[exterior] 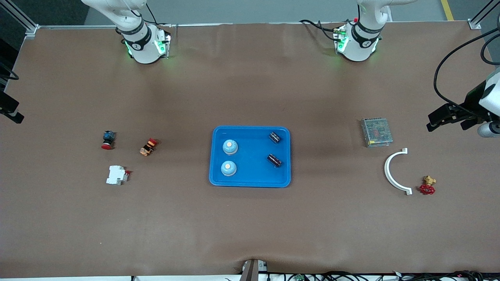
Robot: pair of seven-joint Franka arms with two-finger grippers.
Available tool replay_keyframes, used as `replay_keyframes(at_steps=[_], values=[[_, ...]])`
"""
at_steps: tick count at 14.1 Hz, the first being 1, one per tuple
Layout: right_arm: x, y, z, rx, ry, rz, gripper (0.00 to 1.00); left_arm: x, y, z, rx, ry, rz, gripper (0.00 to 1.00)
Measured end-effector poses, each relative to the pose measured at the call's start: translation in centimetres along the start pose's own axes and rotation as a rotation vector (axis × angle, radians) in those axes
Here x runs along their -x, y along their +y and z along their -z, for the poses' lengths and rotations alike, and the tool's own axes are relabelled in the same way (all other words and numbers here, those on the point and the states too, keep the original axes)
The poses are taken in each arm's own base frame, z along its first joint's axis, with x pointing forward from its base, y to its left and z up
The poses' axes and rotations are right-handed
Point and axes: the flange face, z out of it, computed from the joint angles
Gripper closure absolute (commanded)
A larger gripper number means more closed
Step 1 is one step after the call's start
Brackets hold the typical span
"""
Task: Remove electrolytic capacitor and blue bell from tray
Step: 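Move the left gripper toward a capacitor while the right gripper approaches a dome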
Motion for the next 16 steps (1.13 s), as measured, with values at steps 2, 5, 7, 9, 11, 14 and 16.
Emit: replay_keyframes(at_steps=[2, 5, 7, 9, 11, 14, 16], values=[[0.2, 0.5, -0.1, -0.004, -0.011, -0.01, 0.0, 0.0, 0.0, 0.0, 0.0, 0.0, 0.0, 0.0], [0.4, 0.7, -0.4, -0.006, -0.03, -0.014, 0.0, 0.0, 0.4, -0.2, 0.001, -0.003, -0.002, 0.0], [0.4, 0.7, -0.8, -0.008, -0.04, -0.013, 0.0, -0.3, 2.0, -1.6, 0.003, -0.028, 0.028, 0.0], [0.4, 0.7, -2.5, -0.01, -0.071, -0.013, 0.0, -0.8, 5.4, -4.3, 0.003, -0.067, 0.071, 0.0], [-0.3, 0.9, -6.1, -0.012, -0.091, -0.015, 0.0, -1.3, 9.1, -6.4, 0.003, -0.089, 0.103, 0.0], [-1.1, 1.3, -12.9, -0.011, -0.088, -0.022, 0.0, -1.5, 12.9, -9.3, -0.009, -0.128, 0.175, 0.0], [-1.2, 1.6, -16.6, -0.013, -0.118, -0.027, 0.0, -1.6, 14.9, -11.3, -0.016, -0.146, 0.212, 0.0]])
